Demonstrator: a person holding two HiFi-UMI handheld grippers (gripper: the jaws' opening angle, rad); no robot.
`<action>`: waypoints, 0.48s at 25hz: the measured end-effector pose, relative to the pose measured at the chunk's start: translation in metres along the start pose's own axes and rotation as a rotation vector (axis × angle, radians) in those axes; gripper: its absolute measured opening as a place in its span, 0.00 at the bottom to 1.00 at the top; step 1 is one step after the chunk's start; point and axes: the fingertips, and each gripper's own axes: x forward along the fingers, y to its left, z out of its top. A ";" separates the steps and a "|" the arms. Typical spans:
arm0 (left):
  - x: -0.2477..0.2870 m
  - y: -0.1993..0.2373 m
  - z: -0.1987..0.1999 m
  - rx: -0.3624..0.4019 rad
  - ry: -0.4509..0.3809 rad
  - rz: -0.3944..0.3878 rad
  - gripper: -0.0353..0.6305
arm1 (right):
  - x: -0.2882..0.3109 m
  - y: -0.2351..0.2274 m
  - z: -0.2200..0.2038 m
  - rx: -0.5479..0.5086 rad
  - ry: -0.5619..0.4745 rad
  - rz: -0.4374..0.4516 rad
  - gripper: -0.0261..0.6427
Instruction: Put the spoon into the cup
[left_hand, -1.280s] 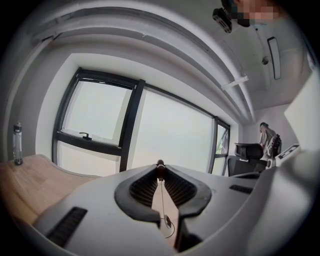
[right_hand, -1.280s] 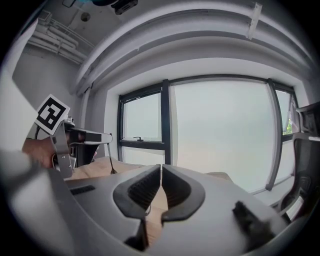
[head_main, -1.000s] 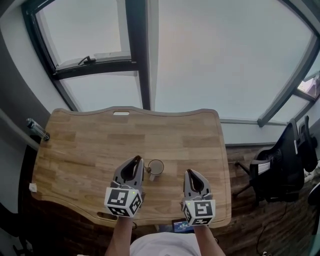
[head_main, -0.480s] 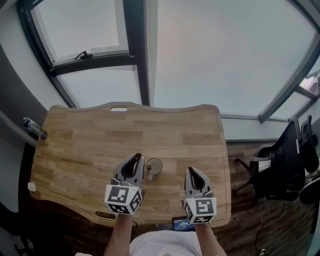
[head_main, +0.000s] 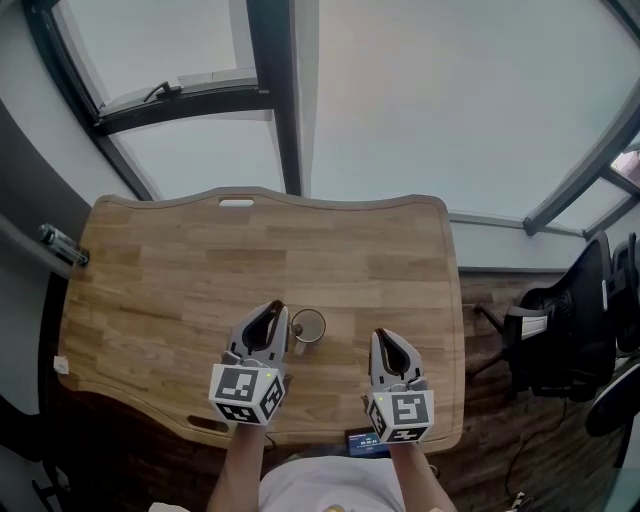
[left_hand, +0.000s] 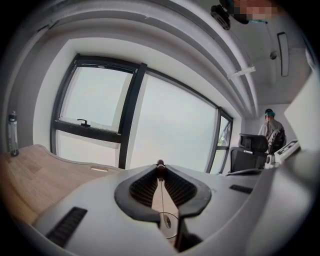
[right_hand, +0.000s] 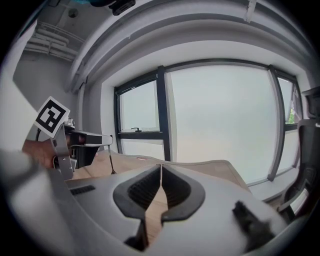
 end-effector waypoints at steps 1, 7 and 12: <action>0.002 0.001 -0.002 -0.002 0.004 0.001 0.13 | 0.002 0.000 -0.002 0.001 0.004 0.002 0.09; 0.012 0.004 -0.012 -0.021 0.016 0.002 0.13 | 0.010 -0.001 -0.011 -0.003 0.037 0.016 0.09; 0.021 0.005 -0.023 -0.023 0.036 -0.001 0.13 | 0.017 -0.007 -0.024 0.004 0.067 0.022 0.09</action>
